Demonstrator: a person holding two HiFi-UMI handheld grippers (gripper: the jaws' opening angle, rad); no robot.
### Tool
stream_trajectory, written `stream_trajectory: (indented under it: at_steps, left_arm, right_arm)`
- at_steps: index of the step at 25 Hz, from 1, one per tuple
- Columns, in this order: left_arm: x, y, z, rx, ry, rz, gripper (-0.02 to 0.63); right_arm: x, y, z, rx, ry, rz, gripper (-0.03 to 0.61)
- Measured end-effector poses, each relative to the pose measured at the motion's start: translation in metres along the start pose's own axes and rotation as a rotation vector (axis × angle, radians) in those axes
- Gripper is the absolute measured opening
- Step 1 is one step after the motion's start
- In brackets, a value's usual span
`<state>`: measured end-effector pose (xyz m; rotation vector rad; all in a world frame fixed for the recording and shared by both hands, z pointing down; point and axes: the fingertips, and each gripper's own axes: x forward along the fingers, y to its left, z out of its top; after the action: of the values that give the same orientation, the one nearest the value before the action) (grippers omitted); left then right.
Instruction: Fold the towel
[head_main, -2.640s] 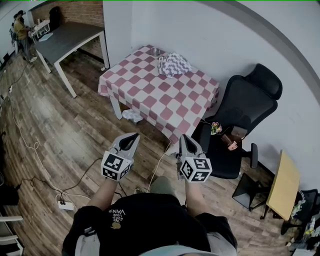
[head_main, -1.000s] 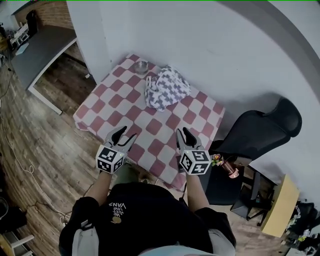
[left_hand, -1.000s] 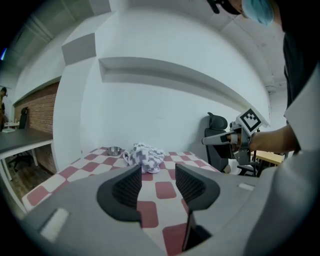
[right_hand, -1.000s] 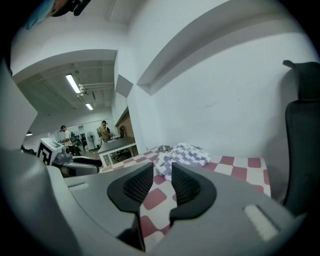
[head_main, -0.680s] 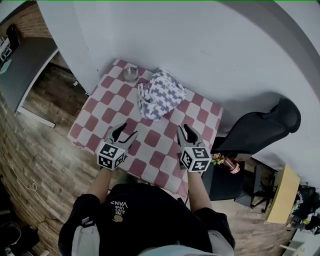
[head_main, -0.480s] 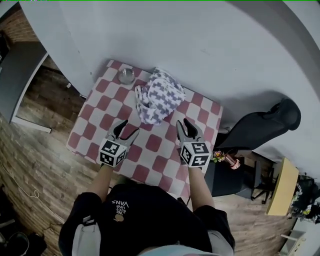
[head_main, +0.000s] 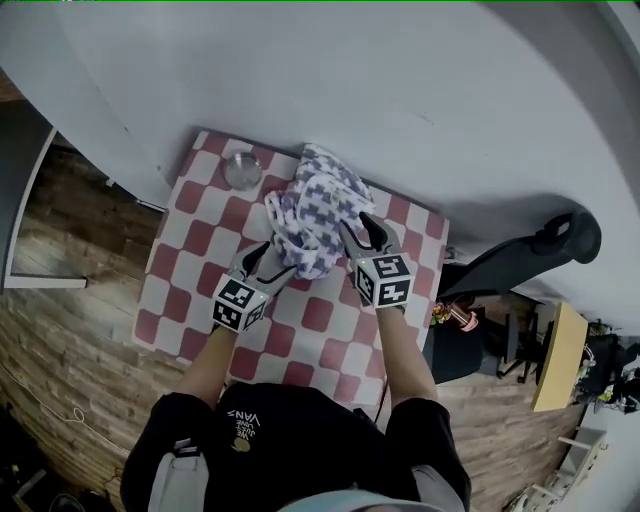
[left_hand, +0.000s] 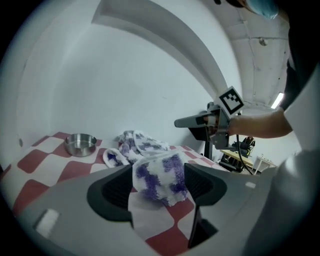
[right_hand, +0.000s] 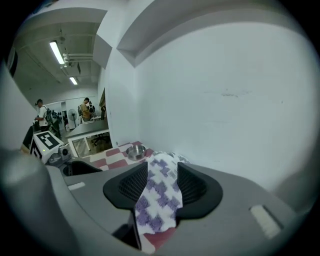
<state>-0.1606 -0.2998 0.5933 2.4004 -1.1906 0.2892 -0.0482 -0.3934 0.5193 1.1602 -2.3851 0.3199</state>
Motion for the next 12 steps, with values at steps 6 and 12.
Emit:
stream_trajectory:
  at_steps: [6, 12]
  left_arm:
    - [0.017, 0.001, -0.013, -0.012, 0.031, -0.106, 0.305]
    - [0.029, -0.006, -0.025, 0.027, 0.075, -0.187, 0.305]
  right_arm:
    - [0.064, 0.004, 0.006, -0.057, 0.070, 0.048, 0.221]
    - [0.113, -0.004, -0.008, -0.088, 0.158, 0.054, 0.255]
